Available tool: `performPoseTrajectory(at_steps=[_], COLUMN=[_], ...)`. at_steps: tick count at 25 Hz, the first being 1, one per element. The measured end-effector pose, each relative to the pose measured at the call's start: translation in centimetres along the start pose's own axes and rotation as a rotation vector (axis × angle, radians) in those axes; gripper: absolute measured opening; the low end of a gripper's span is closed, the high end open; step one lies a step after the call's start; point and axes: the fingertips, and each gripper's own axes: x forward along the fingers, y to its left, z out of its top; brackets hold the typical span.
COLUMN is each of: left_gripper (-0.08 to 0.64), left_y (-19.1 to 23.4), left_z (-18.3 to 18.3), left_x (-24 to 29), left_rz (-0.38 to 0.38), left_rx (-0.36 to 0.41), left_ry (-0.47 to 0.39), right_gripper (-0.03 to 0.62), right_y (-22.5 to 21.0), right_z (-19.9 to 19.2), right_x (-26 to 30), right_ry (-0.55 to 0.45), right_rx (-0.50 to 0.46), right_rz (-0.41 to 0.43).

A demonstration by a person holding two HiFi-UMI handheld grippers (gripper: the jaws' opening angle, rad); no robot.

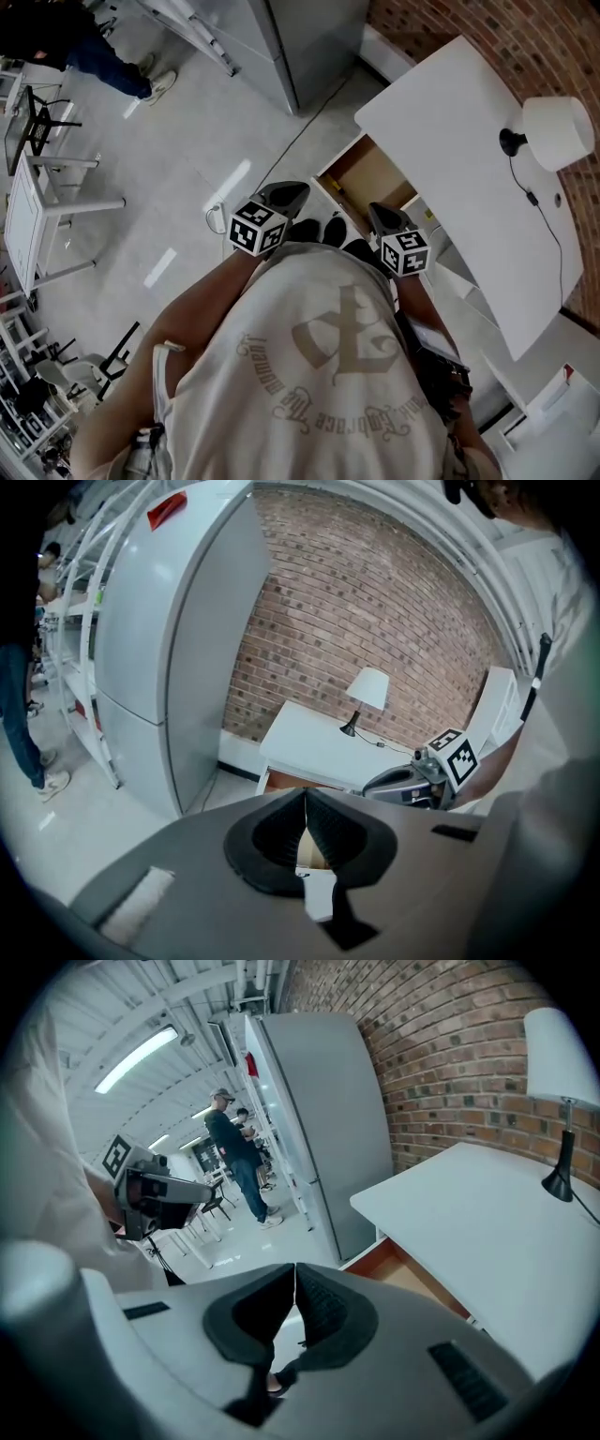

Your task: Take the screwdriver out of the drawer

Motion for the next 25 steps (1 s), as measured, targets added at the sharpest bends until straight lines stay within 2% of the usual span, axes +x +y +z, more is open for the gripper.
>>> performPoseTrajectory(at_steps=[13,25], left_gripper=[0.006,0.006], left_y=[2.2,2.6], left_z=[-2.5,-4.8], left_x=[-2.3,-1.7], left_rz=[0.198,0.24], left_rx=[-0.151,-0.241], left_ry=[-0.068,-0.086], right_gripper=[0.006,0.006], right_y=[-0.9,-1.6], right_z=[-2.5,-4.4], right_x=[4.4,7.3], right_ry=[0.168,0.299], right_rx=[-0.091,-0.175], right_rz=[0.153,0.208])
